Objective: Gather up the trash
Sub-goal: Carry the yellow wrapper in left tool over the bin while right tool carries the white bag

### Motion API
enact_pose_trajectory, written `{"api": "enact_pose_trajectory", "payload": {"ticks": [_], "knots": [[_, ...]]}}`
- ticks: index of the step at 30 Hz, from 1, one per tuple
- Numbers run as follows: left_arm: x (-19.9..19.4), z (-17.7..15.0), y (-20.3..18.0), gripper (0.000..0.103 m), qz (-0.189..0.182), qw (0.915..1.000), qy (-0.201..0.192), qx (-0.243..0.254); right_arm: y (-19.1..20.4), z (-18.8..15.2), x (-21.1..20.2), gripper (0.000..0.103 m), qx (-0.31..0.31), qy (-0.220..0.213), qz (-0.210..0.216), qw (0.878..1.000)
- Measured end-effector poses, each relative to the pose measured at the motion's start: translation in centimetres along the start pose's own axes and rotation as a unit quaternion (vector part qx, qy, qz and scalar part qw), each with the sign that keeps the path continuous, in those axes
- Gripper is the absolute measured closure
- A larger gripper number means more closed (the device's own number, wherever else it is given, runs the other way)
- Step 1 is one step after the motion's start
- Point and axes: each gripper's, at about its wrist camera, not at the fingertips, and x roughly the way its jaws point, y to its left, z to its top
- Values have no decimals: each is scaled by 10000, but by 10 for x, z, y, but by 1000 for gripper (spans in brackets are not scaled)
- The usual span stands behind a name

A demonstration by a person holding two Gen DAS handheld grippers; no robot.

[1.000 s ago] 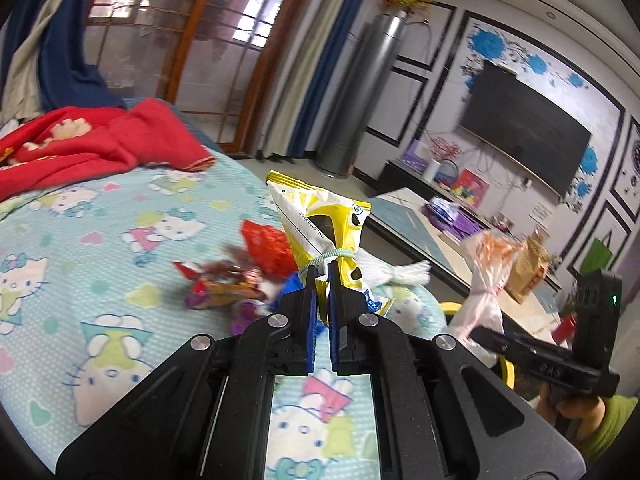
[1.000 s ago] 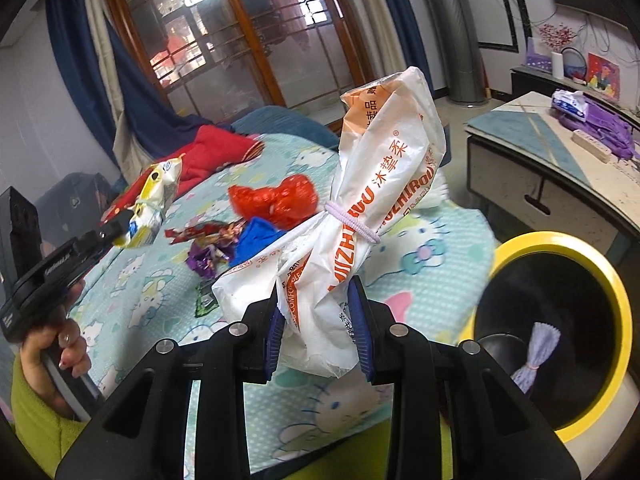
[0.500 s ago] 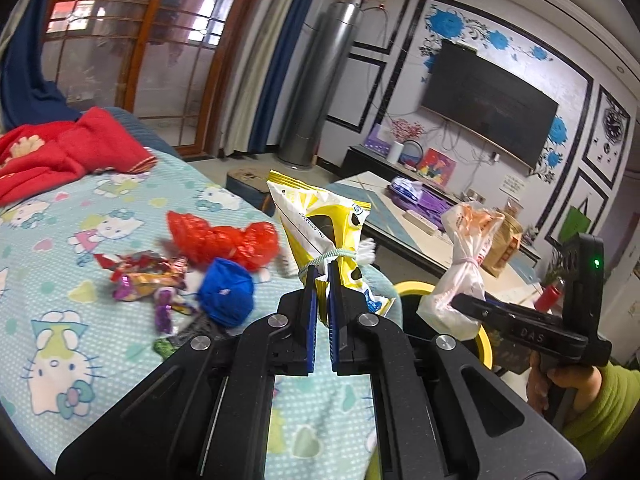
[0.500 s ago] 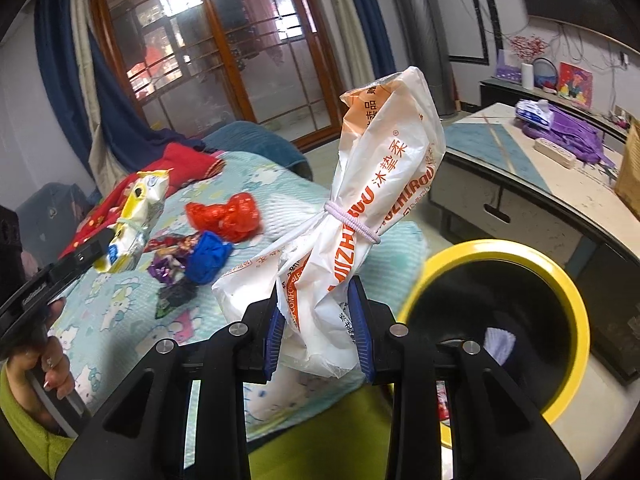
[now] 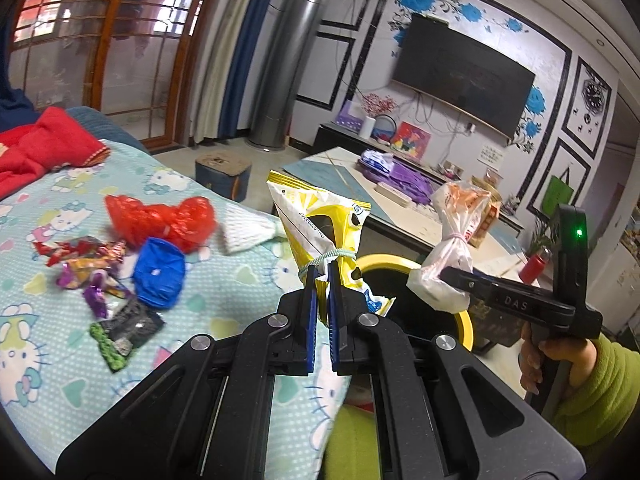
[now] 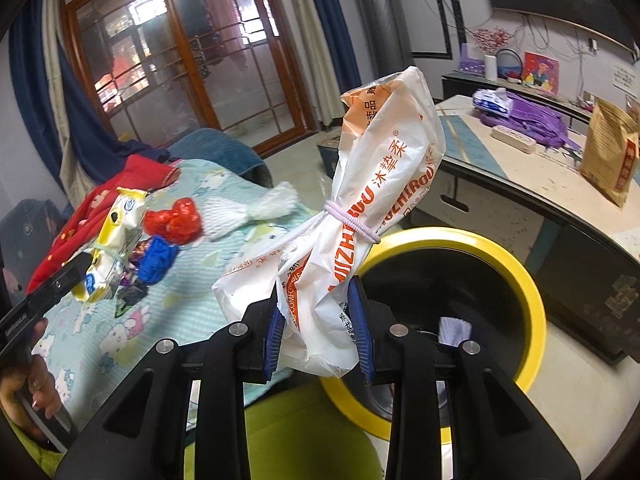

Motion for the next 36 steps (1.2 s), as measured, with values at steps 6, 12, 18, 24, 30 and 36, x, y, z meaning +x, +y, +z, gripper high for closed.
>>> {"api": "enact_pose_trajectory", "payload": {"ticks": [6,12,18,24,30,36], "knots": [[13,-5,-22,101,-149,9997,110,167,-26,-3,-1,74,182,50,-231,9996],[29,-8,-41,101,-313,9986,229,355,-48,-7,0,74,383,126,-394,9984],[50,-9,-55,101,-472,9968,393,520,-65,-12,3,74,526,213,-532,9970],[71,-11,-69,101,-543,9946,540,702,-79,-18,8,73,577,313,-602,9960],[96,-15,-80,101,-629,9918,749,823,-95,-23,11,73,664,436,-678,9945],[124,-17,-91,101,-701,9881,1007,930,-107,-29,19,73,764,658,-719,9923]]}}
